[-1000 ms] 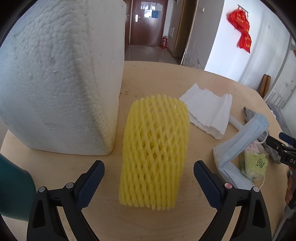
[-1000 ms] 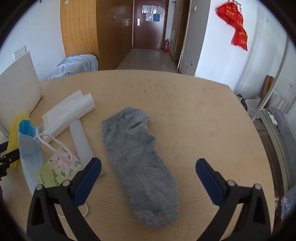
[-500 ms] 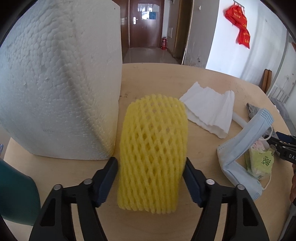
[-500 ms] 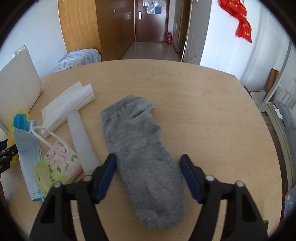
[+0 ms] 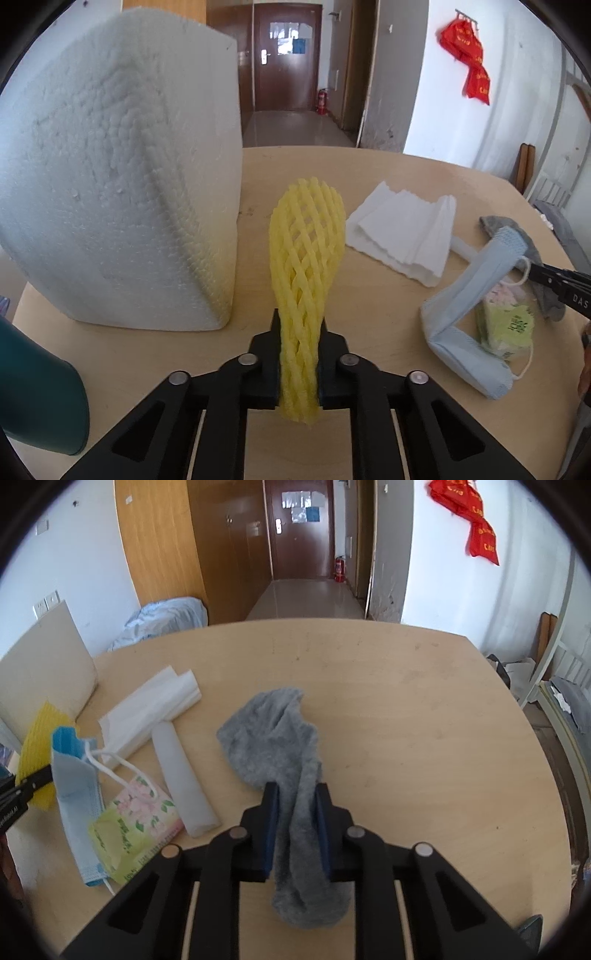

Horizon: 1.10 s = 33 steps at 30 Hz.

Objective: Organize soft objects
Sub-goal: 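Close the left tool on the yellow net while the right tool grasps the grey sock, then lift the yellow net with the left tool while the right tool lifts the grey sock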

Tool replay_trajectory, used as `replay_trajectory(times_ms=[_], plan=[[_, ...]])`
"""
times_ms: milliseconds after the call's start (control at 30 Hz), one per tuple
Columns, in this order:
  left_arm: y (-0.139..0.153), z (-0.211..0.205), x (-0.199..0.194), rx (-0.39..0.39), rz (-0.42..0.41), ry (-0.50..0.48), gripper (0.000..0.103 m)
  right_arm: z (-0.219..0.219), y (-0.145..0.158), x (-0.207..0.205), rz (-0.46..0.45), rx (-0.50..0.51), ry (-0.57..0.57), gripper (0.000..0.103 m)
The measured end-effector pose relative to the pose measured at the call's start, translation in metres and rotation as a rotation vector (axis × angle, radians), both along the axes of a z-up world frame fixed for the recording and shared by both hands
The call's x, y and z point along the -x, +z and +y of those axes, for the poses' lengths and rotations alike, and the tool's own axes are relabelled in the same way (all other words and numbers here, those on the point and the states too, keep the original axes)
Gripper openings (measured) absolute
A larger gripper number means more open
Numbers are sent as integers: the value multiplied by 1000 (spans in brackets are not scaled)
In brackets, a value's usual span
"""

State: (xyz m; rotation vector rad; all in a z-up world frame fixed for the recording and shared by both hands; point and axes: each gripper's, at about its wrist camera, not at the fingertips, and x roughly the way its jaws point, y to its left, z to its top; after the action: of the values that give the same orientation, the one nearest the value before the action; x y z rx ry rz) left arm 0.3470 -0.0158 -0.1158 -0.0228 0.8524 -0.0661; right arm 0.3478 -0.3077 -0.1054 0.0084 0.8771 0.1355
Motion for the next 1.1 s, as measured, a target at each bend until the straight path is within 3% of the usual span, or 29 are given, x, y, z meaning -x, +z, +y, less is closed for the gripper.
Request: replay_trajectory(times_ms=[233, 433, 500, 700, 733, 767, 800, 867, 1100], plan=[[9, 2, 7, 31, -36, -15, 12, -3, 6, 4, -14, -6, -29, 23], [22, 5, 25, 37, -85, -25, 12, 4, 27, 20, -95, -11, -25, 23], [27, 6, 30, 32, -106, -24, 12, 5, 29, 21, -98, -17, -24, 15], [26, 6, 31, 31, -103, -24, 12, 8, 23, 13, -87, -26, -5, 15], [26, 5, 30, 32, -104, -27, 12, 8, 22, 11, -88, -11, -4, 17], [26, 4, 30, 31, -104, -30, 12, 9, 22, 10, -86, 4, -7, 31], [26, 3, 30, 31, -105, -34, 12, 9, 20, 8, -81, 13, -8, 54], [25, 3, 29, 35, -101, -39, 12, 9, 14, 3, -54, -4, -2, 71], [23, 4, 28, 44, -96, -43, 12, 9, 8, 0, -44, 33, -28, 71]])
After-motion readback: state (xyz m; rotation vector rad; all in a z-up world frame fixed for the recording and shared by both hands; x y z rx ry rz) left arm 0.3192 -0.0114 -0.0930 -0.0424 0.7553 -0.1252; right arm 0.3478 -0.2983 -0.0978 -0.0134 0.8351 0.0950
